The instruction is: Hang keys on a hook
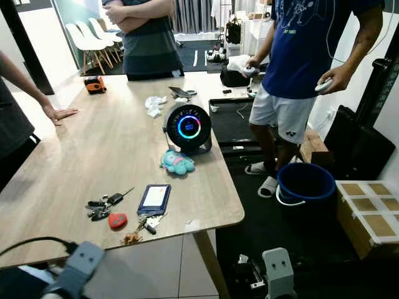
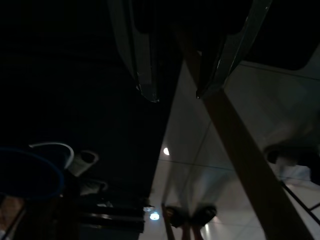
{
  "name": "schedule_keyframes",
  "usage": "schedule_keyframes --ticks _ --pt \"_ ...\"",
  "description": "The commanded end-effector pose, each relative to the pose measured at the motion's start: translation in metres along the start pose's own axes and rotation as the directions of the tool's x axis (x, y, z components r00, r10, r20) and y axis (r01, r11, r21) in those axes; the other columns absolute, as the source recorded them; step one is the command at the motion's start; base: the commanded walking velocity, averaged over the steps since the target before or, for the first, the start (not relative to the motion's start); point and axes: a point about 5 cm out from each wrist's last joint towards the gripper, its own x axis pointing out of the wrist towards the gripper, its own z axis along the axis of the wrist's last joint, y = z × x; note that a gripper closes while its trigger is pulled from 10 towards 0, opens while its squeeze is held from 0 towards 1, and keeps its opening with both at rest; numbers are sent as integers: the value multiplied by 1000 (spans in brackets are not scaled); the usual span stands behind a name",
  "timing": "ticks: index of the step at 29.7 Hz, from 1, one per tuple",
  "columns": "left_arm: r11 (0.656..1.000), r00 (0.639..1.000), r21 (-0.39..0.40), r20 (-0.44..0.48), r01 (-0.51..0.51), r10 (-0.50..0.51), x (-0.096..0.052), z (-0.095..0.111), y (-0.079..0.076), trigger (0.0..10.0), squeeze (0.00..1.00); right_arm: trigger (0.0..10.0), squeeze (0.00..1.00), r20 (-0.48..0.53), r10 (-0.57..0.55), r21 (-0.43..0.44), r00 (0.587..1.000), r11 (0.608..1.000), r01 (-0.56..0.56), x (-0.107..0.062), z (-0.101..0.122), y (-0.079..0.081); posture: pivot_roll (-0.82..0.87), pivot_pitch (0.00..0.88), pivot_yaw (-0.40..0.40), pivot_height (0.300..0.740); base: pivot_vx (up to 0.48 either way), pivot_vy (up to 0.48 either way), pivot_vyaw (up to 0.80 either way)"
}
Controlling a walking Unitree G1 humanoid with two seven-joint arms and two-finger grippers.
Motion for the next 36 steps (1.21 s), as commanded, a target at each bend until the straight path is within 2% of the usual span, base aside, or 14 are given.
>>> schedule_keyframes --ticks 1,9,13,15,16,18,19,21,24,30,33,34,35,36 --pt "991 989 36 -73 -129 132 0 -11 30 10000 0 10000 0 -13 2 7 1000 1000 -2 -1 -4 1 62 113 67 740 0 0 0" --pt "934 922 52 -149 -354 358 -3 -16 69 10000 0 10000 0 -11 4 8 1000 1000 -4 -1 -3 1 63 117 69 740 0 0 0" --pt "945 934 37 -144 -325 326 -3 -17 67 10000 0 10000 0 -11 3 8 1000 1000 -3 -1 -3 1 60 117 70 740 0 0 0" --pt "983 979 20 -91 -184 185 -3 -15 51 10000 0 10000 0 -11 2 8 1000 1000 -1 -2 -4 1 62 119 71 740 0 0 0" --pt "983 979 20 -91 -184 185 -3 -15 51 10000 0 10000 0 -11 2 8 1000 1000 -1 -2 -4 1 62 119 71 740 0 0 0" --pt "999 998 31 -67 6 -4 -7 -16 30 10000 0 10000 0 -11 1 8 1000 1000 -1 -2 -4 0 62 120 71 740 0 0 0" --pt "999 998 31 -67 6 -4 -7 -16 30 10000 0 10000 0 -11 1 8 1000 1000 -1 -2 -4 0 62 120 71 740 0 0 0" --pt "964 969 113 -74 242 -235 -17 -25 -1 10000 0 10000 0 -10 1 8 1000 1000 -1 -2 -4 0 62 122 75 740 0 0 0" --pt "925 939 163 -101 342 -329 -24 -36 -17 10000 0 10000 0 -8 -1 7 1000 1000 1 -2 -3 0 62 122 75 740 0 0 0" --pt "898 909 140 -68 416 -411 -31 -35 -21 10000 0 10000 0 1 -7 7 1000 1000 7 -5 -2 -1 53 127 86 740 0 0 0" --pt "824 841 176 -42 538 -540 -48 -27 -17 10000 0 10000 0 7 -11 8 1000 1000 11 -7 -2 -2 56 129 91 740 0 0 0" --pt "824 841 176 -42 538 -540 -48 -27 -17 10000 0 10000 0 7 -11 8 1000 1000 11 -7 -2 -2 56 129 91 740 0 0 0" --pt "775 802 222 -68 592 -593 -55 -28 -14 10000 0 10000 0 9 -12 9 1000 1000 12 -7 -1 -2 60 130 92 740 0 0 0" --pt "775 802 222 -68 592 -593 -55 -28 -14 10000 0 10000 0 9 -12 9 1000 1000 12 -7 -1 -2 60 130 92 740 0 0 0"
